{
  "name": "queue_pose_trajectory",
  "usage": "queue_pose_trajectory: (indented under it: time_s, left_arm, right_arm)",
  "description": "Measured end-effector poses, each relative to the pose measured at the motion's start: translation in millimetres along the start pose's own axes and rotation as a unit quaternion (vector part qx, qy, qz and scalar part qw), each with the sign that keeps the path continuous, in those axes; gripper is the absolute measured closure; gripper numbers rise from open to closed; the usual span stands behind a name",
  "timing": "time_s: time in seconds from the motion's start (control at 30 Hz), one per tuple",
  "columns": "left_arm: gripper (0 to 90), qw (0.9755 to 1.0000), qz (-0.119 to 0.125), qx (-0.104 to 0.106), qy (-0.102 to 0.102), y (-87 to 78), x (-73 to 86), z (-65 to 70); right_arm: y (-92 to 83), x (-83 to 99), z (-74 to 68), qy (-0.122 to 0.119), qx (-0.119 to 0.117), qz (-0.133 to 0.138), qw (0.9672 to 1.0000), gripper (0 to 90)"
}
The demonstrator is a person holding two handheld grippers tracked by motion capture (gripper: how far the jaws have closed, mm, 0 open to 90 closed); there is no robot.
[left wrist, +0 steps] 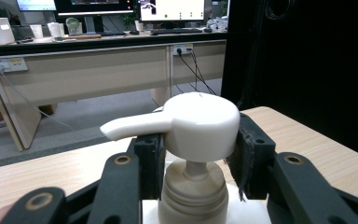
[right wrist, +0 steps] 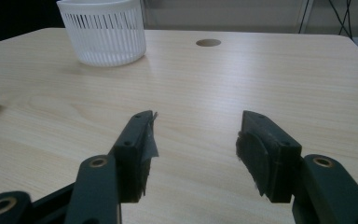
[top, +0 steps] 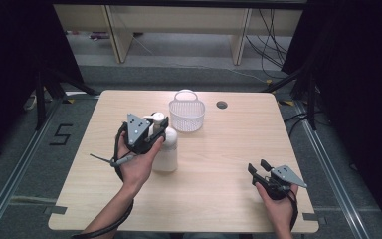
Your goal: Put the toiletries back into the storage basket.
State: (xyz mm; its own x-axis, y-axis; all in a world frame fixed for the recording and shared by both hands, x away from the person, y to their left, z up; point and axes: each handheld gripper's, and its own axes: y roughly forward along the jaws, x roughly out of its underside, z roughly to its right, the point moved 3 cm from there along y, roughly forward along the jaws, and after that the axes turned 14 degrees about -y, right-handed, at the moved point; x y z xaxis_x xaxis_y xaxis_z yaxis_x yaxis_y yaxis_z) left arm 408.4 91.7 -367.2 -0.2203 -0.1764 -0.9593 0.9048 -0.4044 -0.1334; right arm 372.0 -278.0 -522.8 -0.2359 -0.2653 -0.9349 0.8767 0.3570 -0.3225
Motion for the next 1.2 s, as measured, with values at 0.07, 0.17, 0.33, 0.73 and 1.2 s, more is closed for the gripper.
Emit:
queue_pose_trajectory:
  time_s: [0.07, 0.17, 0.33, 0.73, 1.2]
  left_arm:
    - [58.9, 1.0, 0.001, 0.003, 0.001, 1.8, -1.4, -0.3]
    - [58.9, 1.0, 0.003, 0.003, 0.002, 3.9, -3.7, -0.3]
    - [58.9, 0.9999, 0.009, 0.01, 0.005, 8.0, -6.6, 0.3]
    - [59.0, 0.9995, 0.021, 0.018, 0.013, 15.8, -11.9, 0.3]
    - [59.0, 0.9988, 0.038, 0.031, 0.008, 23.3, -24.2, -2.5]
  right_arm:
    - [-0.4, 0.1, 0.3, -0.001, -0.001, -0.002, 1.0, 45.9]
    - [-0.6, 0.1, -1.6, 0.013, -0.001, -0.003, 0.9999, 45.9]
    - [0.2, 0.1, -1.0, 0.005, -0.001, 0.0, 1.0, 45.9]
    - [-0.4, 0.2, -0.9, 0.013, -0.001, -0.001, 0.9999, 45.9]
    - [-2.0, 0.3, 1.6, -0.002, 0.008, -0.007, 0.9999, 45.9]
